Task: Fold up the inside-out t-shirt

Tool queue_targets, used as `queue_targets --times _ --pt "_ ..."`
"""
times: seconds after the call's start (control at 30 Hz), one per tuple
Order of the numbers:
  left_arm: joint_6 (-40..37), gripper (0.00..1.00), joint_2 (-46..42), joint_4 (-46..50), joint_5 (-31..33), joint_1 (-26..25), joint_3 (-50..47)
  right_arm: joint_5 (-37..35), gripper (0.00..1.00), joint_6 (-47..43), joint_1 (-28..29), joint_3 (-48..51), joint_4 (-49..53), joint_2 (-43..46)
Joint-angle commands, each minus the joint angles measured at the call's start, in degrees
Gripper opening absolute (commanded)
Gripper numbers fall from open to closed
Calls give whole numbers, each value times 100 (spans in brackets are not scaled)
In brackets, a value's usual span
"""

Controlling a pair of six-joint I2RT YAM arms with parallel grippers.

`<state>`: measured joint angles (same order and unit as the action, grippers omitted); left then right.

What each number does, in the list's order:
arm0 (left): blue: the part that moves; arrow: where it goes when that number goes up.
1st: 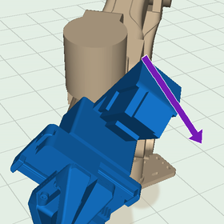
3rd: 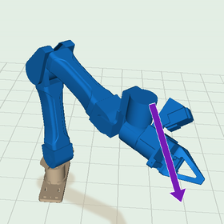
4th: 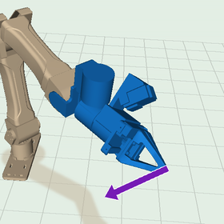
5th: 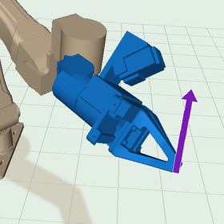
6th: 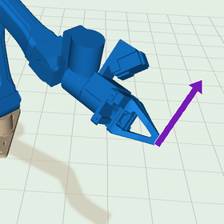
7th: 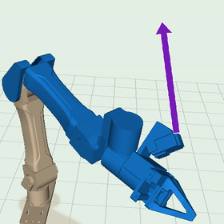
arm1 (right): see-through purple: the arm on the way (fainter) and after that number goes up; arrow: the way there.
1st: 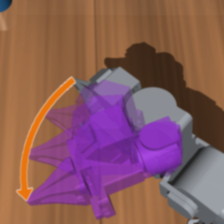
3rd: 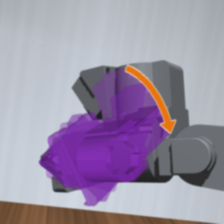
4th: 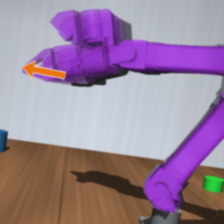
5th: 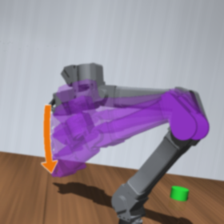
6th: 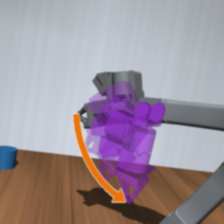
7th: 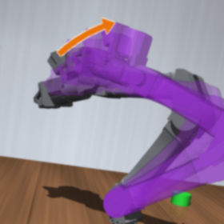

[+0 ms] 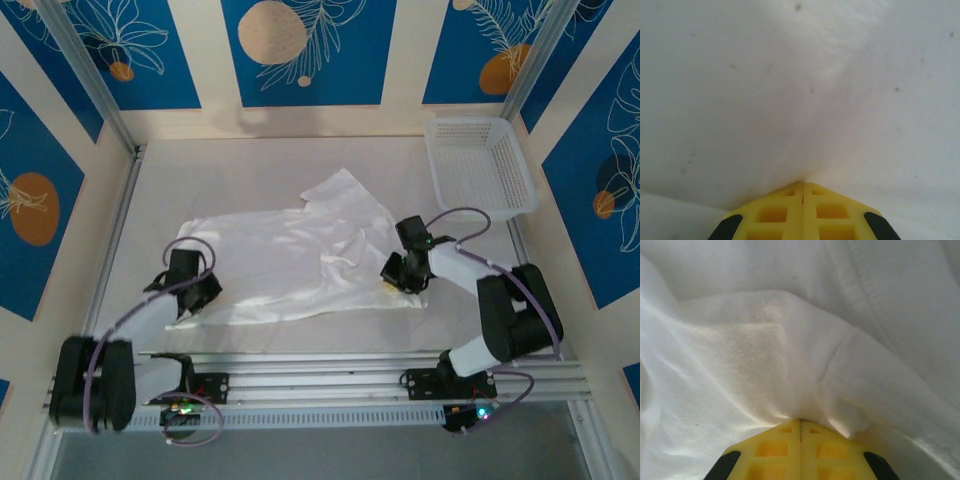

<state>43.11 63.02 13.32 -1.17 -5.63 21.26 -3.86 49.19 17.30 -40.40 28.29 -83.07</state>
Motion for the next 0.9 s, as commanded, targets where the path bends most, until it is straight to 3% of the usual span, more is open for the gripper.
queue_targets --times 0.0,0.17,0.33,0.4,0.5,0.63,0.77,0.87 --pt "361 0 -751 614 17 28 -363 -43 0 162 55 517 509 595" --pt "-400 1 -1585 786 -78 1 81 -111 12 -712 -24 -156 435 1108" --pt "-1246 35 -1482 659 -308 0 1069 -616 21 -1909 -156 -2032 435 -56" --pt "-1463 41 -1360 579 -411 0 1344 -1019 22 -2204 -220 -2808 597 -807" --pt "-1650 44 -1188 590 -476 0 1656 -1391 24 -2465 -328 -4039 1092 -1957" --pt "-1801 46 -1091 685 -463 0 1850 -1760 38 -2785 -365 -5194 1599 -3112" --pt "-1874 46 -1055 710 -457 0 1803 -1558 51 -3186 -371 -5926 1937 -3879" --pt "-1903 46 -990 700 -429 -1 1778 -1294 52 -3462 -309 -6449 2162 -4327"
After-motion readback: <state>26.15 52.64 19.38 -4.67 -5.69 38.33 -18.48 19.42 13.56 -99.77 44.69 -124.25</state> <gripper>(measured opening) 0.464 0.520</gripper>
